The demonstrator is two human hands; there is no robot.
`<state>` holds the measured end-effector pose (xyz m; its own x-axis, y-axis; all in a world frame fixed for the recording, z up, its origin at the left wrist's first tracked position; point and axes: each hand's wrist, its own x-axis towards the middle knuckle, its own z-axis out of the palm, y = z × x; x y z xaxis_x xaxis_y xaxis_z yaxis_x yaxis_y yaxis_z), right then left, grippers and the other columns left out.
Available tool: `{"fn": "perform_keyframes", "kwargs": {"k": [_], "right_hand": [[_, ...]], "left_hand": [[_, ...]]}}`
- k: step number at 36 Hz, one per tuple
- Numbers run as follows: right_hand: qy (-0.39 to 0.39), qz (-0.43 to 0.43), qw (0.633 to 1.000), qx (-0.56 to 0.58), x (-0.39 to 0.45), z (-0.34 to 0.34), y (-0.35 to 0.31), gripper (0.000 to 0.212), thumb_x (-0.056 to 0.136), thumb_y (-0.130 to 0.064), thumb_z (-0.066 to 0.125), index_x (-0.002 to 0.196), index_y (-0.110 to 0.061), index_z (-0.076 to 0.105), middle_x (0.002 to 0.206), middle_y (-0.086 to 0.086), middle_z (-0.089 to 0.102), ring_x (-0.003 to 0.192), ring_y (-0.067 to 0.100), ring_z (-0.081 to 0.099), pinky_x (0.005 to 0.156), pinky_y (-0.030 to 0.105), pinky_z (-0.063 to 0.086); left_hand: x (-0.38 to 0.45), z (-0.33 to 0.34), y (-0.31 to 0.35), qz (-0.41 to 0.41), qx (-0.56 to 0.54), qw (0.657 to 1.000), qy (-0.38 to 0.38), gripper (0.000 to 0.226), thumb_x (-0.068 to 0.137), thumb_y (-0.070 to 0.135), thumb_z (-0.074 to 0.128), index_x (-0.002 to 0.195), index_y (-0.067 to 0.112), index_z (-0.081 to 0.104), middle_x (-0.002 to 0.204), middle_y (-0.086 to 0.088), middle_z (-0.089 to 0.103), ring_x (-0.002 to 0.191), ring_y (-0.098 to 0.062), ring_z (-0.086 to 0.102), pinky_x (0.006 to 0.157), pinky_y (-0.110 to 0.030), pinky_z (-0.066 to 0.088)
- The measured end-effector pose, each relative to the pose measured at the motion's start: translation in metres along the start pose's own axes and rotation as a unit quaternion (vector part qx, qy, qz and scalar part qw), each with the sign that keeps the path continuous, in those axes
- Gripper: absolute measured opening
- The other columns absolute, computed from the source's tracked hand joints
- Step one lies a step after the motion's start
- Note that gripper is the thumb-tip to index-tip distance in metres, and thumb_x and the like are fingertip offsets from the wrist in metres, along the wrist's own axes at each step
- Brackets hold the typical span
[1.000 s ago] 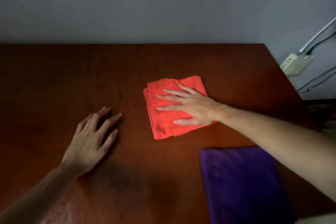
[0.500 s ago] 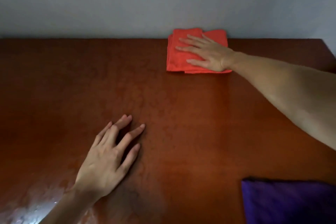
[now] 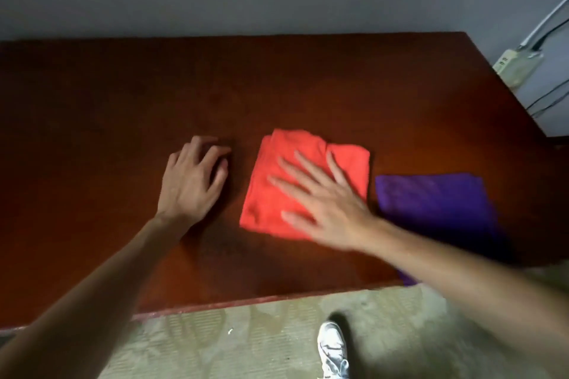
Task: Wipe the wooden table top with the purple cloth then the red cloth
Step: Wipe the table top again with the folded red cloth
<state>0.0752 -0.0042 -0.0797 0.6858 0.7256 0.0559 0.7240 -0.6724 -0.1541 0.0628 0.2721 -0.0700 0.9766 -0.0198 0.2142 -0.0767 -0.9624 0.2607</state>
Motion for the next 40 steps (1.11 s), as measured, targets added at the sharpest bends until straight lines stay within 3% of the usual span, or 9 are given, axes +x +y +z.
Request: {"fn": "perform_keyframes", "kwargs": {"k": [6, 10, 14, 17, 22, 29, 36, 40], "right_hand": [[-0.071, -0.099, 0.993, -0.013, -0.08, 0.004, -0.072, 0.07, 0.101, -0.065, 0.039, 0.163, -0.041, 0.016, 0.174, -0.007, -0.001, 0.161, 0.022, -0.007, 0.123, 0.067, 0.008], [-0.102, -0.195, 0.975, -0.013, -0.044, -0.009, -0.037, 0.063, 0.101, -0.063, 0.044, 0.159, -0.047, 0.026, 0.173, -0.011, 0.007, 0.16, 0.015, -0.005, 0.127, 0.058, -0.001], [-0.104, -0.226, 0.968, -0.024, 0.014, -0.01, 0.004, 0.061, 0.101, -0.062, 0.044, 0.158, -0.046, 0.03, 0.173, -0.011, 0.012, 0.16, 0.013, -0.001, 0.128, 0.053, -0.002], [-0.088, -0.217, 0.972, -0.032, 0.073, -0.011, 0.043, 0.06, 0.102, -0.061, 0.041, 0.158, -0.044, 0.031, 0.172, -0.01, 0.015, 0.16, 0.014, 0.003, 0.128, 0.053, 0.001], [-0.112, -0.196, 0.971, -0.083, 0.186, -0.019, 0.112, 0.061, 0.103, -0.063, 0.031, 0.16, -0.043, 0.025, 0.173, -0.008, 0.012, 0.16, 0.017, 0.004, 0.126, 0.063, 0.003], [-0.104, -0.096, 0.988, -0.059, 0.319, -0.032, 0.177, 0.081, 0.089, -0.084, 0.0, 0.16, -0.048, 0.016, 0.173, -0.009, 0.008, 0.16, 0.017, 0.004, 0.124, 0.064, 0.003], [-0.072, -0.008, 0.997, -0.021, 0.348, -0.023, 0.182, 0.074, 0.09, -0.078, 0.012, 0.159, -0.051, 0.017, 0.173, -0.008, 0.007, 0.16, 0.02, 0.002, 0.125, 0.063, 0.0], [-0.045, 0.056, 0.997, -0.019, 0.335, -0.013, 0.157, 0.065, 0.101, -0.07, 0.026, 0.161, -0.047, 0.017, 0.174, -0.007, 0.006, 0.161, 0.021, -0.001, 0.124, 0.065, -0.004]], "left_hand": [[-0.035, -0.02, -0.044, 0.024, 0.039, 0.995, -0.085, 0.047, 0.099, 0.045, 0.032, 0.141, 0.032, 0.049, 0.137, -0.003, 0.045, 0.114, -0.027, 0.052, 0.096, -0.044, 0.036], [-0.029, -0.03, -0.066, 0.014, 0.054, 0.992, -0.112, 0.051, 0.098, 0.049, 0.03, 0.146, 0.036, 0.042, 0.143, -0.003, 0.04, 0.123, -0.027, 0.048, 0.103, -0.048, 0.034], [-0.022, -0.025, -0.076, 0.014, 0.029, 0.991, -0.128, 0.053, 0.099, 0.051, 0.026, 0.151, 0.04, 0.034, 0.15, -0.005, 0.034, 0.138, -0.023, 0.033, 0.114, -0.047, 0.024], [-0.02, -0.023, -0.079, 0.011, 0.009, 0.99, -0.139, 0.053, 0.101, 0.053, 0.023, 0.152, 0.043, 0.029, 0.156, -0.001, 0.027, 0.148, -0.016, 0.021, 0.121, -0.046, 0.016], [-0.017, -0.022, -0.082, 0.01, -0.007, 0.988, -0.152, 0.051, 0.102, 0.053, 0.02, 0.152, 0.047, 0.025, 0.16, 0.002, 0.023, 0.153, -0.008, 0.01, 0.124, -0.043, 0.009], [-0.013, -0.022, -0.082, 0.01, -0.014, 0.987, -0.16, 0.05, 0.104, 0.05, 0.024, 0.153, 0.044, 0.027, 0.16, 0.004, 0.027, 0.153, -0.009, 0.013, 0.123, -0.041, 0.008], [-0.012, -0.019, -0.087, 0.028, -0.013, 0.987, -0.155, 0.05, 0.104, 0.047, 0.027, 0.154, 0.042, 0.026, 0.16, 0.004, 0.026, 0.153, -0.012, 0.013, 0.123, -0.043, 0.012], [-0.013, -0.018, -0.086, 0.036, -0.014, 0.988, -0.148, 0.05, 0.105, 0.048, 0.024, 0.154, 0.042, 0.024, 0.161, 0.004, 0.025, 0.153, -0.009, 0.009, 0.123, -0.042, 0.009]]}}
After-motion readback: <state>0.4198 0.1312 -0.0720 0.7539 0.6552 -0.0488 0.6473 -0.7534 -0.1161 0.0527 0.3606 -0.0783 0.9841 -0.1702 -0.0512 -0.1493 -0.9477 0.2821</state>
